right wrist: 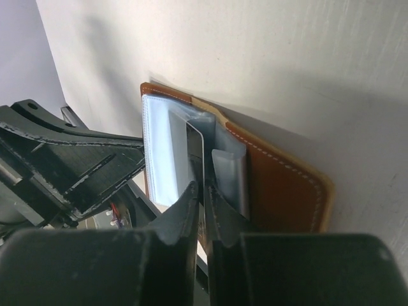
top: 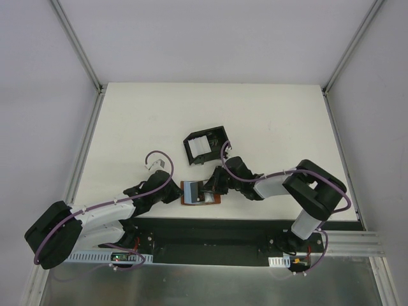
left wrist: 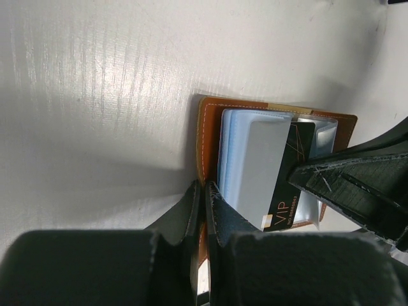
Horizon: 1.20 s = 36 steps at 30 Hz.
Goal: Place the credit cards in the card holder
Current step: Insert the credit card into the card slot.
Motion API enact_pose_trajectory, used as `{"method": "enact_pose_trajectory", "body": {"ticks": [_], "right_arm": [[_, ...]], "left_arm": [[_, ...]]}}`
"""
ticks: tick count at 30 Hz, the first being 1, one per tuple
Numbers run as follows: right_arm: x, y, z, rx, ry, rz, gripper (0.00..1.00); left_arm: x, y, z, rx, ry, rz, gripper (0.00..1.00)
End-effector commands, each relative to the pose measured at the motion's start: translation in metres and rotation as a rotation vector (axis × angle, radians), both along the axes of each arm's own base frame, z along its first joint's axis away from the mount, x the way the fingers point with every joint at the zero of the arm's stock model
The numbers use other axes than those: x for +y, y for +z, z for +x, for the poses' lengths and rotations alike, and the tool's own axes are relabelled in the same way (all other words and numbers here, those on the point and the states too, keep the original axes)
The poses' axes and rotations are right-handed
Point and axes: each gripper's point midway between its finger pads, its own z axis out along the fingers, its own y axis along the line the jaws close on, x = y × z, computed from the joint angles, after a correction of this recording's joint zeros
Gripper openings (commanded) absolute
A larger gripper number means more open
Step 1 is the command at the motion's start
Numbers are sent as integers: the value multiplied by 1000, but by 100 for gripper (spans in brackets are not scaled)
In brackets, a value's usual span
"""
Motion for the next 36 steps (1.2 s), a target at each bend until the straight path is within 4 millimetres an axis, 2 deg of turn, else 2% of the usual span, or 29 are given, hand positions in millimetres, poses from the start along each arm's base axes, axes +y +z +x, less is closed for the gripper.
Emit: {"method": "enact_pose_trajectory", "body": {"ticks": [1,4,8,14,20,28,36], "right_arm": [[-1,-7,1,-7,3,-49,14],[-9,-7,2,-22,2,-82,30],[-13,0,3,-52,12,-104,36],[-11,3,0,-63,57,-140,38],[9,8,-6,-52,126,-111,37],[31,27,-6,-85,176,-53,37],[39,24,-9,-64,209,-39,37]], "left_arm": [[17,-19,-12,36,3,85,0],[16,-18,-12,33,1,82,0],[16,-18,-12,29,-5,83,0],[15,-17,-11,27,-11,83,0],[13,-14,-9,24,-18,82,0],[11,-13,-8,24,-21,81,0],[9,-11,-7,17,-25,77,0]]}}
